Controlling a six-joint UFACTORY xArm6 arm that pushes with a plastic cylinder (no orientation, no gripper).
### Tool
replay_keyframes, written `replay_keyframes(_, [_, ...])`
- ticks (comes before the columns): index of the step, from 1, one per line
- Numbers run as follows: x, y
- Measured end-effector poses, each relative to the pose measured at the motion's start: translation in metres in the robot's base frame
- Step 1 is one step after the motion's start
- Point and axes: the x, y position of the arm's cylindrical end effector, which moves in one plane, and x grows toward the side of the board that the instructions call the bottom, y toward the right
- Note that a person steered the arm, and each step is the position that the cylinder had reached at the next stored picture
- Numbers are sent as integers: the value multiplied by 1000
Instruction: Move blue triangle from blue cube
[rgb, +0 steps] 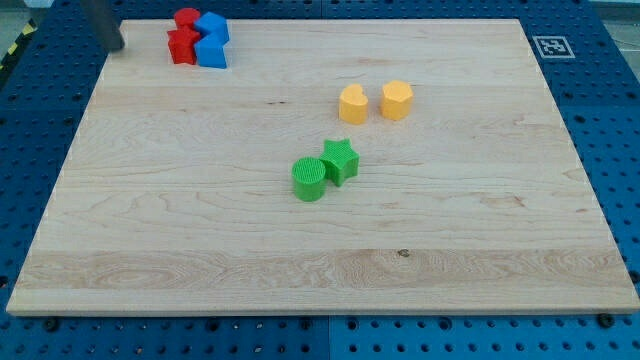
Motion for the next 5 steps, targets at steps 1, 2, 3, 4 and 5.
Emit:
replay_keyframes(1, [-21, 0])
replay_keyframes(2, [-23, 8])
replay_keyframes(3, [-23, 8])
replay_keyframes(4, [-23, 24])
replay_keyframes(5, [-19, 67])
